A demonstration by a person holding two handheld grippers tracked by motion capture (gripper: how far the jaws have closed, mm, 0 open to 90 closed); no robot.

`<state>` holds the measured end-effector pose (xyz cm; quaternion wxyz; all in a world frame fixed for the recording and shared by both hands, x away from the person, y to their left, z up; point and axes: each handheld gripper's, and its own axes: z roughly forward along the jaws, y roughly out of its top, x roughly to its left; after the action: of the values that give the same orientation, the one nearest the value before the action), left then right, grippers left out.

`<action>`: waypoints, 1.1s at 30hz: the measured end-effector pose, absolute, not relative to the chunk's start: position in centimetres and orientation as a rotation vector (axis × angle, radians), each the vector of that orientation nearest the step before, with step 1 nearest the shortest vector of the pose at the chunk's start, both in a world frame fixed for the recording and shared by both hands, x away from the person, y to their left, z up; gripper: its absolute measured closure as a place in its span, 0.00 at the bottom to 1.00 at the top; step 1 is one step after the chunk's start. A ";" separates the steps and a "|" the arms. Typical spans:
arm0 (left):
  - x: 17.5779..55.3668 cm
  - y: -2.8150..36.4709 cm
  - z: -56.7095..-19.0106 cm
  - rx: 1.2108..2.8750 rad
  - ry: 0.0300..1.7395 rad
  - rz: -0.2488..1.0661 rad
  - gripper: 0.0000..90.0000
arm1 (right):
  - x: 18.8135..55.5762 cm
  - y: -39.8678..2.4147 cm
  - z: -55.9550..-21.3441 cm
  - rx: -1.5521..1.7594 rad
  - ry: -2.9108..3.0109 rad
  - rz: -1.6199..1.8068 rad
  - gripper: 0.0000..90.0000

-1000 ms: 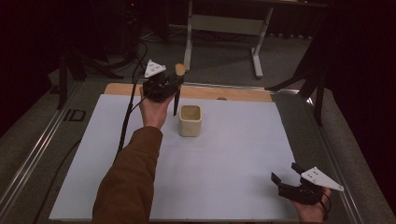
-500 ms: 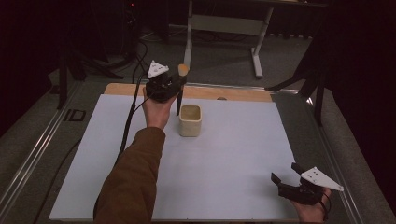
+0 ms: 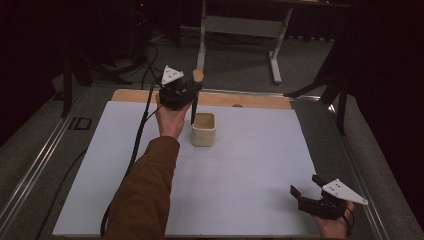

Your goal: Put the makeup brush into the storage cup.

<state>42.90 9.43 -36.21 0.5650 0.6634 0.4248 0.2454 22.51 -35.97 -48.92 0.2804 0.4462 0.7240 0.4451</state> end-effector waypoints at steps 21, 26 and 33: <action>43.5 8.1 -36.4 1.564 0.982 0.567 0.78 | 22.6 -36.0 -48.9 1.195 1.943 1.195 0.11; 43.6 8.0 -36.5 1.565 0.985 0.569 0.78 | 22.6 -36.0 -48.9 1.194 1.944 1.196 0.11; 43.9 8.0 -36.6 1.549 0.994 0.568 0.78 | 22.6 -36.0 -49.0 1.196 1.945 1.195 0.11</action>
<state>43.87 8.00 -36.59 0.5708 0.6603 0.4238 0.2419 22.60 -35.98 -48.95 0.2784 0.4456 0.7249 0.4455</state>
